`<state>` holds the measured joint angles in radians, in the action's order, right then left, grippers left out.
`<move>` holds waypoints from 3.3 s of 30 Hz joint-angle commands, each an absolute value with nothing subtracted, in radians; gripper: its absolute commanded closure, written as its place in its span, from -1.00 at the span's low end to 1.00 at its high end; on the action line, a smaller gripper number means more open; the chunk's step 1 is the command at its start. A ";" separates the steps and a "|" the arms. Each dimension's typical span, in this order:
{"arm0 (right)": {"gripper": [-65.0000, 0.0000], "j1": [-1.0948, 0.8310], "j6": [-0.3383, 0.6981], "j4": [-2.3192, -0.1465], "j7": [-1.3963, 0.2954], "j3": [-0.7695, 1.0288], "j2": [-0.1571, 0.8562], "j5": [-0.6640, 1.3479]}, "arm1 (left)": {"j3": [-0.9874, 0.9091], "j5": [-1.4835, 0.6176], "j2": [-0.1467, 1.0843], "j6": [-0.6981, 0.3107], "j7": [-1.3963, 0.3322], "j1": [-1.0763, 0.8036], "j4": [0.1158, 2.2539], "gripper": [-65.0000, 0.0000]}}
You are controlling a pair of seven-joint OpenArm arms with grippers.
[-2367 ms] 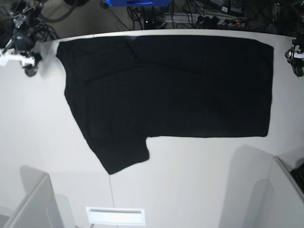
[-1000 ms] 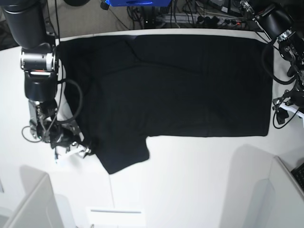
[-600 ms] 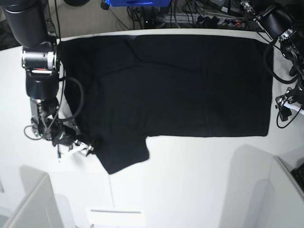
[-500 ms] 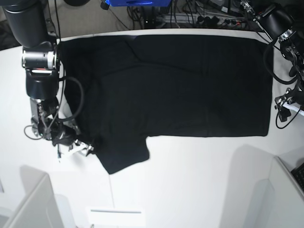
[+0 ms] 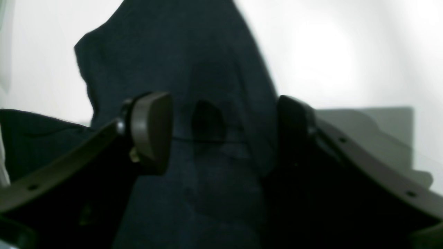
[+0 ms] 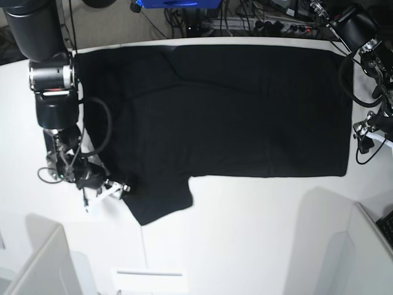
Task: Fold the T-shirt properly
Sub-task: 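Move both grippers to the hem corners and grasp them, then fold the hem up over the body toward the collar edge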
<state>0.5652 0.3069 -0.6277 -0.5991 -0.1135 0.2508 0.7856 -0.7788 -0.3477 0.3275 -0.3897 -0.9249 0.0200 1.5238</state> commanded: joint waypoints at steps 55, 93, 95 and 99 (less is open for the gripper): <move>1.00 0.570 0.298 -0.628 -0.550 -0.113 0.274 0.782 | -0.572 -0.125 0.398 -0.389 -0.628 0.547 0.599 0.79; 1.00 0.335 0.297 -1.135 -0.679 0.142 0.300 0.782 | -0.581 -0.328 0.380 -0.392 -1.020 0.275 1.345 1.00; 1.00 0.320 0.297 -1.153 -0.702 0.168 0.300 0.782 | -0.582 -0.328 0.378 -0.392 -1.050 0.266 1.362 1.00; 1.00 0.282 0.297 -1.218 -0.753 0.220 0.295 0.782 | -0.582 -0.329 0.378 -0.392 -1.064 0.222 1.440 1.00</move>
<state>0.2588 0.2935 -1.2003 -0.7715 0.2119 0.2790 0.7757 -0.5766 -0.3260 0.3550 -0.3931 -1.0763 0.1997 1.4220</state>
